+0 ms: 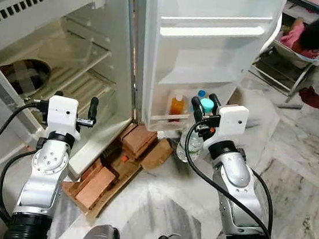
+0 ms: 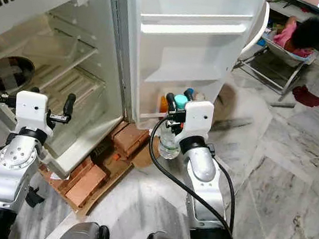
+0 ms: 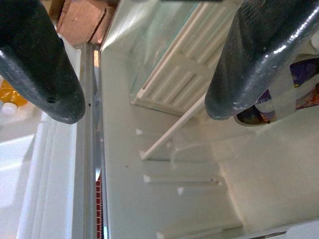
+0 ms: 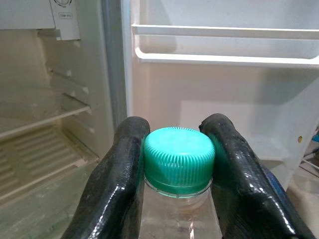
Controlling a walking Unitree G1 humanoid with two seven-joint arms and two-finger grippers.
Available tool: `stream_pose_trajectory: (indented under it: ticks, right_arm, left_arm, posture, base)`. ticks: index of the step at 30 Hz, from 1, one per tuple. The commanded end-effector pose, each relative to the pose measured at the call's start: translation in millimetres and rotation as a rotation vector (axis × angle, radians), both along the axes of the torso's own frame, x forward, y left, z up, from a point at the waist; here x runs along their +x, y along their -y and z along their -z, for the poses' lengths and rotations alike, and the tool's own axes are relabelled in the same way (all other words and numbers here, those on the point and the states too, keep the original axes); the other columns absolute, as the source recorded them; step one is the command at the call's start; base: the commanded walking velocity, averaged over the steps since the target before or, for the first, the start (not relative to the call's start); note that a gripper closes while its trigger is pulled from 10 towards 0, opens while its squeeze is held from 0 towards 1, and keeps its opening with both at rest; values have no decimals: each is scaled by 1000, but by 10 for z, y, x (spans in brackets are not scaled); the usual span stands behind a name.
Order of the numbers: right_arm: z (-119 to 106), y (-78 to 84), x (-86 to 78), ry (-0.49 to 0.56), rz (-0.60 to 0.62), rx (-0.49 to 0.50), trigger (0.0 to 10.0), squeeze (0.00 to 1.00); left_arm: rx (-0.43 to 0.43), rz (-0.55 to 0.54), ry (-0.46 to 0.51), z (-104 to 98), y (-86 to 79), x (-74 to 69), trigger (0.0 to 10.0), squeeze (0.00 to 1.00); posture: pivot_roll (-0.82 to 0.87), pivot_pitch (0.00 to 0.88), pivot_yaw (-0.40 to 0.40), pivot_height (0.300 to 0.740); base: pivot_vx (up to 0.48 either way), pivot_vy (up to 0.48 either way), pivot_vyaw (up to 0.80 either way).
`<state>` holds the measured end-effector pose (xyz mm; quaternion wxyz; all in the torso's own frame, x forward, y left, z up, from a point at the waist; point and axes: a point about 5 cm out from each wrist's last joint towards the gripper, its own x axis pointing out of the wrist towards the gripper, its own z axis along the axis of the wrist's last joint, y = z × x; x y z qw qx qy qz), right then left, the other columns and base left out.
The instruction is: Restocking fridge
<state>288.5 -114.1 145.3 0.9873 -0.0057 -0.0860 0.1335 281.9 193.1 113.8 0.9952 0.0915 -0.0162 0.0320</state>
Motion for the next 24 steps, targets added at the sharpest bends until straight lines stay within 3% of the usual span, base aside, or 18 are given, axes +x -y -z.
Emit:
stream_pose_trajectory:
  ticks: [1, 9, 24]
  right_arm:
    - [-88, -22, 20, 51, -19, -22, 10000, 0]
    - [-95, -28, -1, 59, -20, -23, 10000, 0]
    - [-64, -31, 12, 44, -20, -22, 10000, 0]
  left_arm:
    - [-2, 22, 23, -46, 42, -21, 10000, 0]
    - [-4, 39, 21, -51, 71, -3, 10000, 0]
    - [-5, 43, 8, -40, 85, -33, 10000, 0]
  posture:
    - [-2, 129, -37, 740]
    - [-16, 135, -32, 740]
    - [-11, 150, -35, 740]
  base:
    - [262, 0, 0]
    - [268, 0, 345]
    - [273, 0, 0]
